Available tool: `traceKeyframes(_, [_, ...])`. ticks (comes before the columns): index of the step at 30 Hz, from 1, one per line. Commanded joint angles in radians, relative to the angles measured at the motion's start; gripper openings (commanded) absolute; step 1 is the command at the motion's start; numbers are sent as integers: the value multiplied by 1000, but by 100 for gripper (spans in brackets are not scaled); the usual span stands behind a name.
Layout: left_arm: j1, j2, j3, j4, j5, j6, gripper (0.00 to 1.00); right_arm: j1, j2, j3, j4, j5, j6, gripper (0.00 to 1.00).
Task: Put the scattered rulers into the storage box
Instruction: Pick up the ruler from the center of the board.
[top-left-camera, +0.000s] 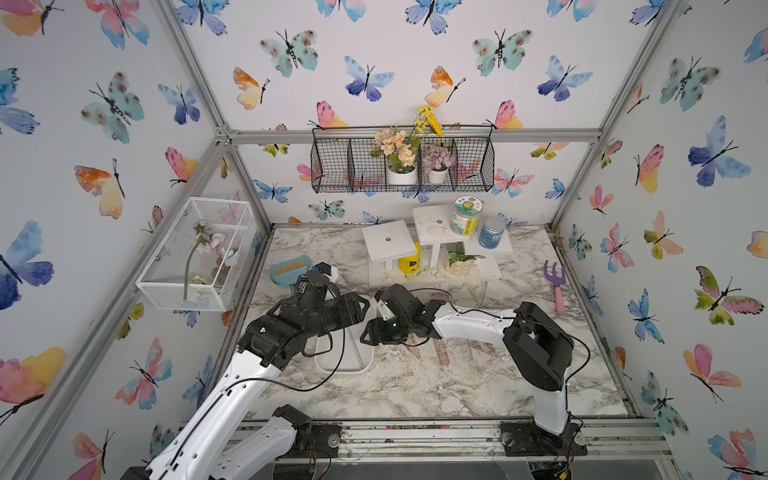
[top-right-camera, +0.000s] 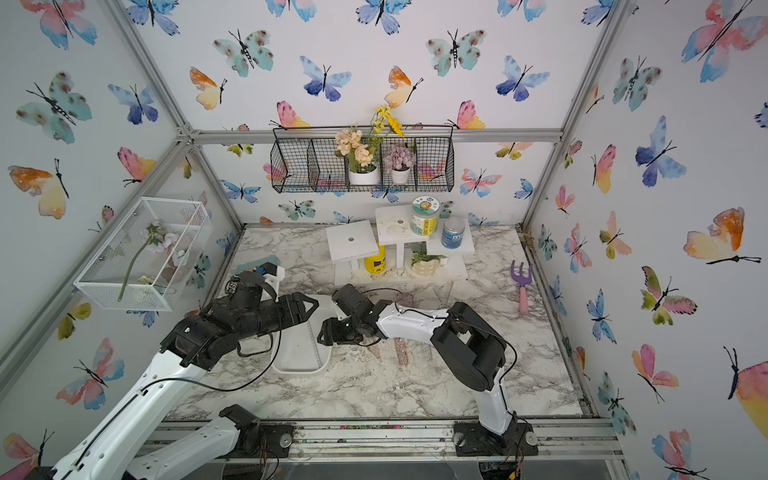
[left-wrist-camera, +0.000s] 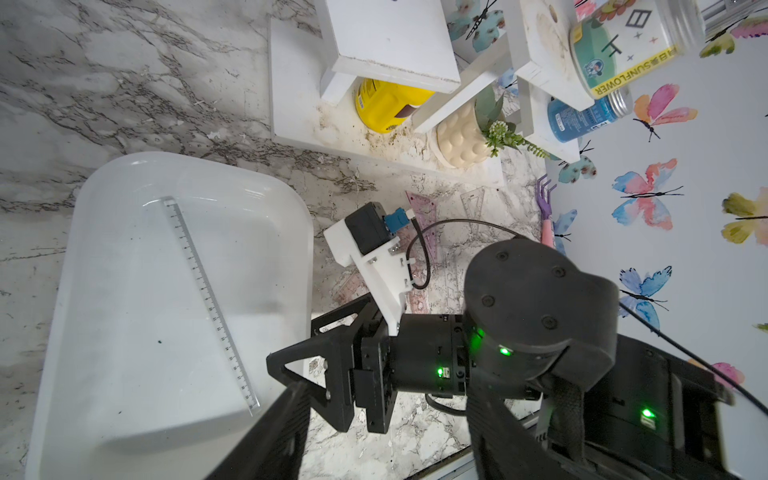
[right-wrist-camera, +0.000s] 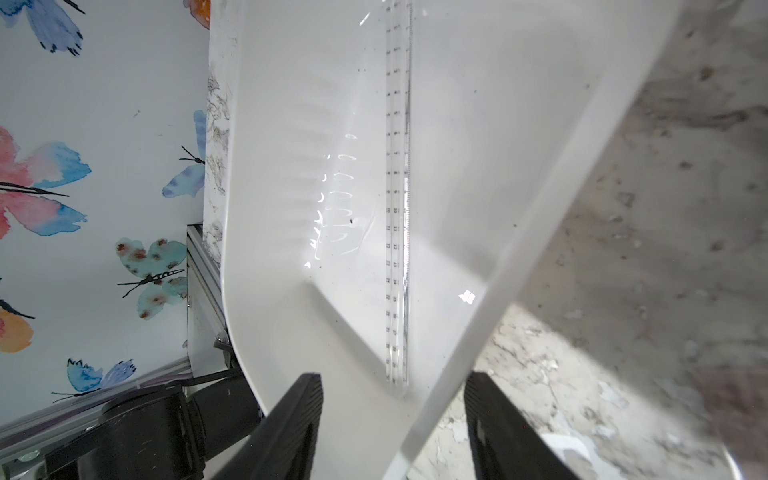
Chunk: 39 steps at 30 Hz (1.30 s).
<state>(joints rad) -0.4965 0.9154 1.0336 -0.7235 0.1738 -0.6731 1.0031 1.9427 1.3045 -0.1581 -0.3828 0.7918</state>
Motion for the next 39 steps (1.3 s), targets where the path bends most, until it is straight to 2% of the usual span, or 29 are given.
traceKeyframes(1, [8, -14, -4, 1, 9, 9, 65, 8, -90, 27, -78, 81, -44, 62])
traceKeyframes(8, [7, -7, -85, 91, 97, -29, 62, 8, -200, 12, -247, 278, -98, 65])
traceKeyframes(12, [0, 21, -186, 190, 198, -89, 59, 6, -179, 40, -420, 435, -131, 59])
traceKeyframes(16, [-59, 50, -268, 293, 192, -150, 57, 6, -131, 68, -527, 535, -144, 50])
traceKeyframes(23, [-96, 76, -306, 322, 164, -173, 55, 0, -52, 97, -551, 565, -152, 40])
traceKeyframes(31, [-96, 50, -314, 274, 133, -151, 56, -8, 15, 105, -542, 555, -163, 34])
traceKeyframes(39, [-96, 27, -354, 290, 141, -166, 55, -22, 44, 99, -531, 559, -163, 33])
